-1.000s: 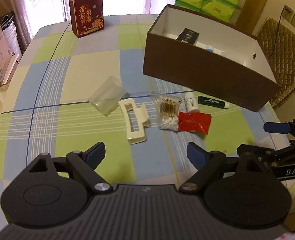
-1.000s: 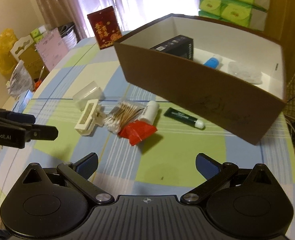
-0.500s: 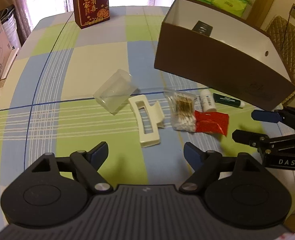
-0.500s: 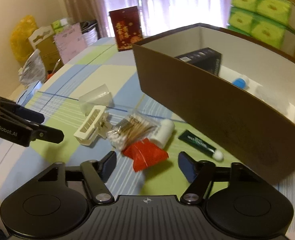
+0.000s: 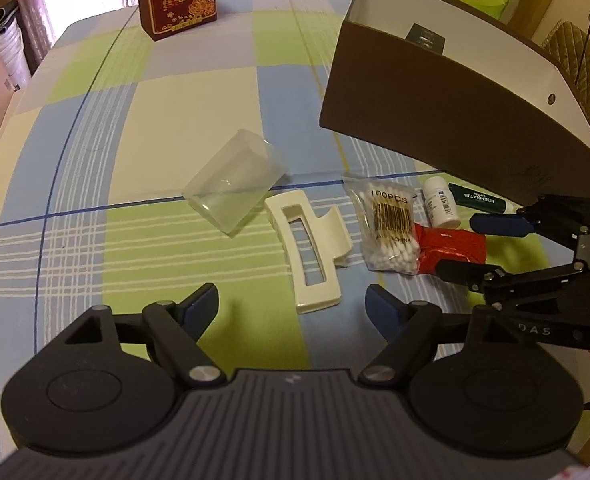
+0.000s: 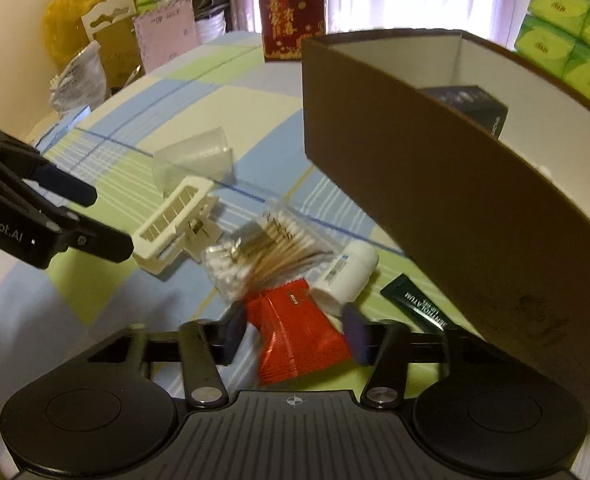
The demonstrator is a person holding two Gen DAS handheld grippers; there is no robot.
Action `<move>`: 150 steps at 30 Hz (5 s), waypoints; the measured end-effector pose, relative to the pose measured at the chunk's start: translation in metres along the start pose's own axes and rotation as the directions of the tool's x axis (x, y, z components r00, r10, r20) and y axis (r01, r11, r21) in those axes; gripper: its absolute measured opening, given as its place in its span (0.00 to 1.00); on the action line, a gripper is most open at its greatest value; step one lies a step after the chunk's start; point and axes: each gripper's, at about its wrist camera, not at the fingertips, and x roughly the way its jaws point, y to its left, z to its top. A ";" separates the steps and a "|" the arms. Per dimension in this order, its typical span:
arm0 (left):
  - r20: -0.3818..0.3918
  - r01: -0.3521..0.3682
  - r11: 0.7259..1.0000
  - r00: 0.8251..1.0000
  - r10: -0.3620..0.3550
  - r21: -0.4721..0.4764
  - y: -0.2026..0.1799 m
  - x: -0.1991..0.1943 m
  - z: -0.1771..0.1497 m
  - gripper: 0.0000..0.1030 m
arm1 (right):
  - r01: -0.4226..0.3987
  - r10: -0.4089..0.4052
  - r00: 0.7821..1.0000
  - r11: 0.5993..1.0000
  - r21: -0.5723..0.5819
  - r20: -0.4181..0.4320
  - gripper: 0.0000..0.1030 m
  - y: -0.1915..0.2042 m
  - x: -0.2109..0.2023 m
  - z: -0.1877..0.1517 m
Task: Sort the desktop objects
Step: 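Grasp the red candy packet with the right gripper while the left gripper grasps the cream claw clip, then lift the claw clip and candy packet and carry both over the brown box, then lower the claw clip and candy packet into the box and open both grippers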
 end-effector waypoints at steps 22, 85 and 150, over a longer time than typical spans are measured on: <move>0.005 0.019 0.998 1.000 -0.020 0.060 -0.019 0.051 0.019 0.37 | 0.214 -0.196 0.977 0.910 0.356 -0.085 0.25 -0.054 -0.058 -0.054; 0.024 0.060 0.987 0.998 -0.064 0.149 -0.046 -0.018 -0.035 0.35 | 0.165 -0.156 0.986 0.942 0.293 -0.055 0.24 -0.029 -0.093 -0.068; -0.043 0.202 0.905 0.979 -0.201 0.374 -0.208 0.084 0.188 0.35 | 0.184 -0.174 0.979 0.978 0.094 -0.105 0.24 -0.220 -0.083 0.065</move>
